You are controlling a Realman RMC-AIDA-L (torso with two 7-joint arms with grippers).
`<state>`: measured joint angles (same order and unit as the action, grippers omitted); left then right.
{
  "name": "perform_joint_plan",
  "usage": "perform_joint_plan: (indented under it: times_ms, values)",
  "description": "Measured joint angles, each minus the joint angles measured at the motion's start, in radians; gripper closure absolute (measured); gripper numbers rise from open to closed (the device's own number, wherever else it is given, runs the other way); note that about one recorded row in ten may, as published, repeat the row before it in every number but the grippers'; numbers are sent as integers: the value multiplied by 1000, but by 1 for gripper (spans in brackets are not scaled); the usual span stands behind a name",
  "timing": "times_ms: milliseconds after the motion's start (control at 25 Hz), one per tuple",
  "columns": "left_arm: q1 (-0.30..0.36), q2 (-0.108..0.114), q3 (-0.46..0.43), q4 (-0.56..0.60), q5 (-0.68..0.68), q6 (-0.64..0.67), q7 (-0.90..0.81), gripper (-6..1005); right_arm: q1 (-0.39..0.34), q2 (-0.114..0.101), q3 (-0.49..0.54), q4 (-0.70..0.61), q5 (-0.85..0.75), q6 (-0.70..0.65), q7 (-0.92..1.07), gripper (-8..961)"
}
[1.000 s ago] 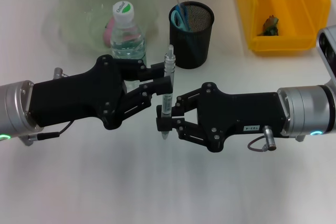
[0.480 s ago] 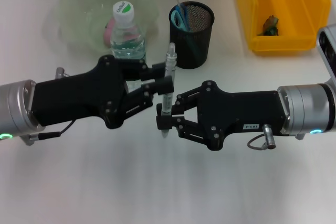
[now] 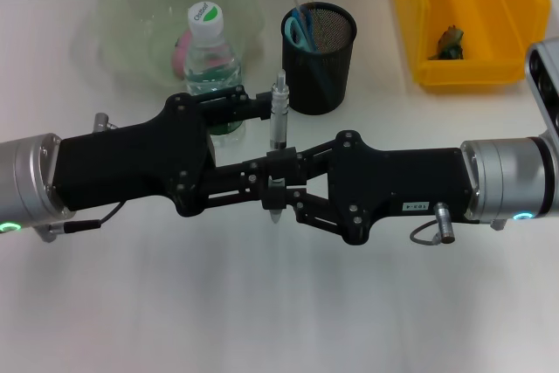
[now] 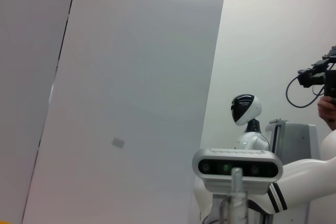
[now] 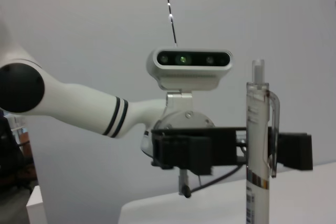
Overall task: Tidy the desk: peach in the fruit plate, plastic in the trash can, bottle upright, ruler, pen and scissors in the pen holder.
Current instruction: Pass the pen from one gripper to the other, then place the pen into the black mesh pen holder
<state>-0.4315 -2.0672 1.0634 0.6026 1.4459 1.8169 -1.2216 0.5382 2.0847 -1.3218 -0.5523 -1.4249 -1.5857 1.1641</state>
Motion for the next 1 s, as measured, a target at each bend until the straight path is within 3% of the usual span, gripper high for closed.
perform_joint_plan:
  times_ms: [240, 400, 440, 640, 1000]
  values:
    - [14, 6, -16, 6, -1, 5, -3, 308, -15, 1, 23, 2, 2, 17, 0, 821]
    - [33, 5, -24, 7, -2, 6, 8, 306, -22, 0, 83, -2, 4, 25, 1, 821]
    - [43, 4, -25, 8, -3, 6, 13, 306, -23, 0, 154, -5, 4, 45, 3, 821]
    - [46, 3, -23, -1, 2, 7, 16, 306, -8, 2, 294, -11, 12, 147, 10, 822]
    - [47, 1, -2, -4, 6, 1, 16, 309, 53, 3, 304, 3, 70, 376, -26, 820]
